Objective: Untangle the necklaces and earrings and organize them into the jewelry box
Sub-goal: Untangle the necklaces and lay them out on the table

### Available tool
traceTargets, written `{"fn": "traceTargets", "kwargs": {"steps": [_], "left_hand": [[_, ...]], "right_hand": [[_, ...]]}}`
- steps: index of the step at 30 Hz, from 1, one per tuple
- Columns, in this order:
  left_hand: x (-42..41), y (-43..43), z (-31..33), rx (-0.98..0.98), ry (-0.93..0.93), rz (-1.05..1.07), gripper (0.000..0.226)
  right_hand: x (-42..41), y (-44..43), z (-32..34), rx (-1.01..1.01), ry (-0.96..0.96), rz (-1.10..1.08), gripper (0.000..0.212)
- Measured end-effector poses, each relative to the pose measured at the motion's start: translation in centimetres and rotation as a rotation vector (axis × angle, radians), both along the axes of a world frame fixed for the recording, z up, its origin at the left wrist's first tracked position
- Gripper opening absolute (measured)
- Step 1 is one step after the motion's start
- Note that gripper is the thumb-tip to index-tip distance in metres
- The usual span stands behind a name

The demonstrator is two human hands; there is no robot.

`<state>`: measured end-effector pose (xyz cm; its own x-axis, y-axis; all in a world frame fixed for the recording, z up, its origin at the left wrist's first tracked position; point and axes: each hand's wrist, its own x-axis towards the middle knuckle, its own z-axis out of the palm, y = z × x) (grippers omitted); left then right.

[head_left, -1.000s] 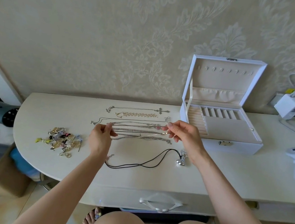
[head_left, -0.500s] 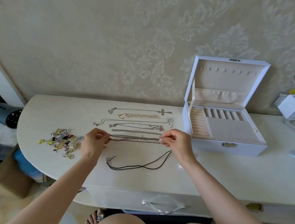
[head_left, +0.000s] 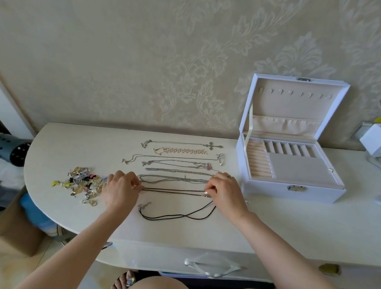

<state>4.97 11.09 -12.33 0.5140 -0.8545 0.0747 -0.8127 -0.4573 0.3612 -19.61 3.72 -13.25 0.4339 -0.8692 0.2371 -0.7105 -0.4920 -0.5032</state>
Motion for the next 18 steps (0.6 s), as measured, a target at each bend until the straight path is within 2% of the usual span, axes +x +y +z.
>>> {"fn": "traceTargets", "kwargs": {"steps": [4,7,9,11,15,18], "left_hand": [[0.1,0.1,0.1,-0.007,0.028,0.000,0.025],[-0.4,0.4,0.4,-0.098,0.009,-0.023,0.026],[-1.4,0.7,0.7,-0.227,0.015,-0.124,0.019],[-2.6,1.1,0.9,-0.303,0.064,-0.316,0.012],[-5.2,1.4,1.0,-0.150,0.179,-0.638,0.025],[-6.7,1.2,0.4,0.017,0.042,-0.721,0.038]], "right_hand": [[-0.5,0.0,0.3,0.030,-0.013,0.012,0.009],[-1.5,0.3,1.2,0.023,-0.074,-0.002,0.014],[-2.6,0.7,2.0,0.015,-0.095,-0.035,0.017],[-4.0,1.2,2.6,0.008,-0.081,-0.086,0.018],[-6.2,2.6,3.0,0.053,0.061,-0.145,0.019],[-6.9,3.4,2.8,0.121,0.201,-0.130,0.024]]}}
